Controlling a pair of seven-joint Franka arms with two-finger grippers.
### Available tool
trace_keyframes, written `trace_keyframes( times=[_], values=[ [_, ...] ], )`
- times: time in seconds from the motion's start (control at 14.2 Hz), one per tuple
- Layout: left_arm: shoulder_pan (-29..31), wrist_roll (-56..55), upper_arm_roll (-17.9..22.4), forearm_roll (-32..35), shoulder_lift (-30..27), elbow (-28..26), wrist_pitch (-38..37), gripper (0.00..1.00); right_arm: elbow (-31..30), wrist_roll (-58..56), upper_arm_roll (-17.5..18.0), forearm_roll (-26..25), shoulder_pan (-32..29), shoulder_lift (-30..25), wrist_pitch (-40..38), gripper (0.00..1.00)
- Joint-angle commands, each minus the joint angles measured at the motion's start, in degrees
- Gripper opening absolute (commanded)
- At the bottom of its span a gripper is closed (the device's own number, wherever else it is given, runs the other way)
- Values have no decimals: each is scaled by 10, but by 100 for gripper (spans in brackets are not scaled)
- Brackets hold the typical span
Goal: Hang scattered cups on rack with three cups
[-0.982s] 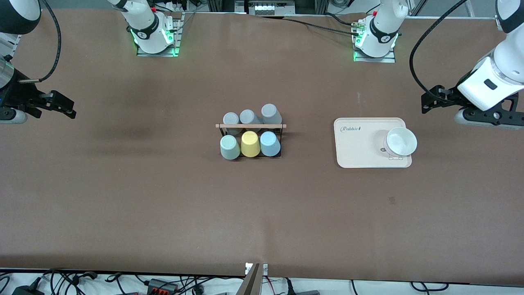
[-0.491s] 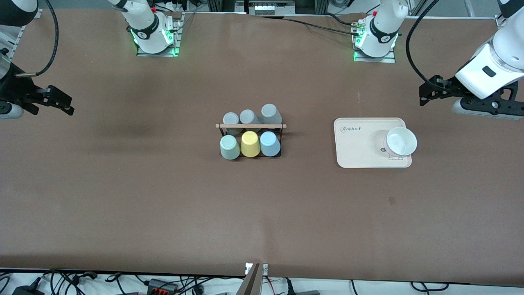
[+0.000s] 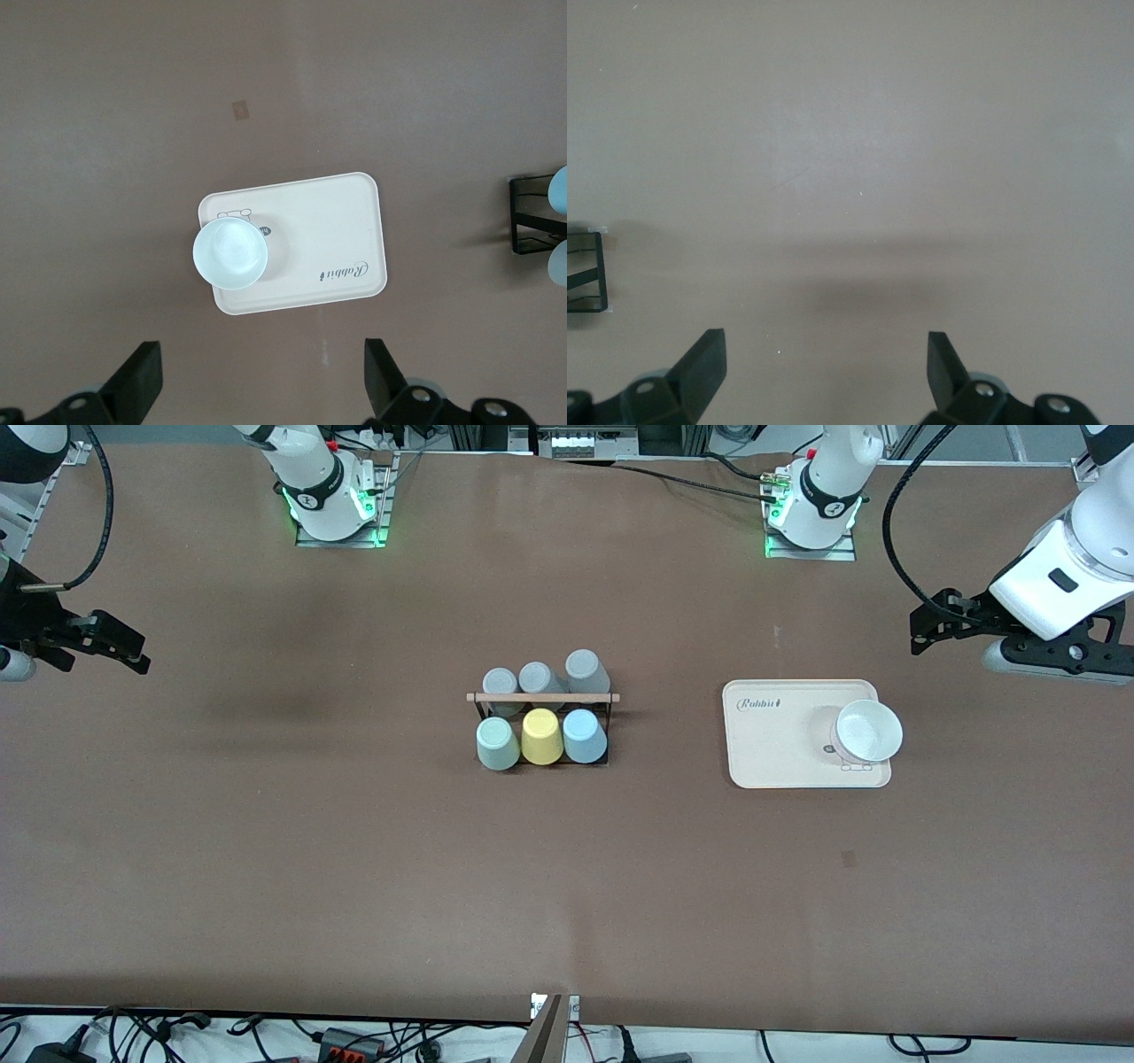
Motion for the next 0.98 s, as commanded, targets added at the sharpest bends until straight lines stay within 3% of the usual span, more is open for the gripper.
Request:
trace_keyframes(
  times=[0.0, 0.91],
  values=[
    [6, 5, 0, -7, -3, 5, -9, 100, -4, -11, 7, 2, -7, -12, -16, 100],
    [6, 5, -2, -7, -4, 5, -9, 100, 10, -13, 7, 2, -6, -12, -39, 100]
  ],
)
